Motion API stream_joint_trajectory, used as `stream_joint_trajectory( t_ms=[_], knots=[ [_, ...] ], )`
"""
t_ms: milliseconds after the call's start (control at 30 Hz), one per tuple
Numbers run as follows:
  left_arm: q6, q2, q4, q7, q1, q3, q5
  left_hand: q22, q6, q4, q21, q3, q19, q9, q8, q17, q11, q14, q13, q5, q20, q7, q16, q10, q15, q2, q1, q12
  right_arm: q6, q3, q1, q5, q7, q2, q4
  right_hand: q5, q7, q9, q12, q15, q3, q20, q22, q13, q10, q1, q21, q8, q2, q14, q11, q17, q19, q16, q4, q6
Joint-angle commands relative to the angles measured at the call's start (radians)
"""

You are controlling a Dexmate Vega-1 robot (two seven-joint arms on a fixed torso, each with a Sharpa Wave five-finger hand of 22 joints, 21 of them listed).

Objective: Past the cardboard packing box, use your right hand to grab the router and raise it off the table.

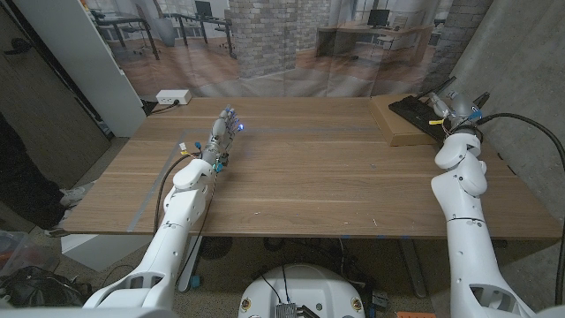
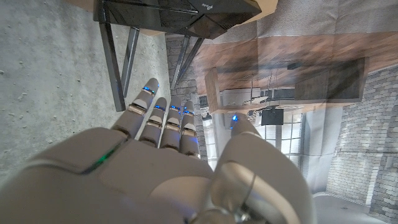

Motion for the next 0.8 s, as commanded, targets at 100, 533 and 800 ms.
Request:
stream_joint_trajectory(
  t_ms=[100, 533, 800],
  knots=[
    [-0.006, 0.006, -0.001, 0.000, 0.000, 0.001, -0.008, 0.003, -0.022, 0.002, -0.001, -0.004, -0.104, 0.001, 0.000, 0.002, 0.006, -0.121, 0.004, 0.004, 0.007, 0.002, -0.003, -0.019, 0.007, 0.022, 0.003, -0.003, -0.045, 0.012, 0.001, 0.000, -0.019, 0.029, 0.008, 0.005, 0.004, 0.005, 0.007, -0.001, -0.006, 0.002, 0.006, 0.002, 0.010, -0.017, 0.005, 0.008, -0.002, 0.011, 0.006, 0.001, 0.010, 0.008, 0.002, 0.008],
    [-0.006, 0.010, -0.003, -0.001, 0.001, 0.002, -0.010, 0.004, -0.022, 0.001, -0.003, -0.005, -0.103, 0.001, 0.000, 0.002, 0.006, -0.121, 0.004, 0.004, 0.007, 0.003, -0.003, -0.019, 0.006, 0.022, 0.004, -0.003, -0.095, 0.016, 0.003, -0.012, -0.051, 0.051, 0.014, 0.008, 0.007, 0.004, 0.007, 0.004, -0.017, 0.006, 0.006, 0.002, 0.012, -0.033, 0.005, 0.007, -0.013, 0.013, 0.009, 0.000, 0.012, 0.007, 0.007, 0.008],
    [-0.004, 0.011, -0.011, 0.002, 0.006, 0.003, -0.011, 0.004, -0.022, 0.001, -0.005, -0.005, -0.103, 0.001, 0.000, 0.002, 0.005, -0.121, 0.004, 0.004, 0.008, 0.003, -0.003, -0.019, 0.007, 0.022, 0.004, -0.004, -0.140, 0.018, 0.006, -0.025, -0.062, 0.068, 0.012, 0.009, 0.010, 0.004, 0.005, 0.006, -0.023, 0.008, 0.006, 0.002, 0.008, -0.040, 0.004, 0.005, -0.019, 0.011, 0.010, 0.000, 0.009, 0.005, 0.008, 0.005]
  ],
)
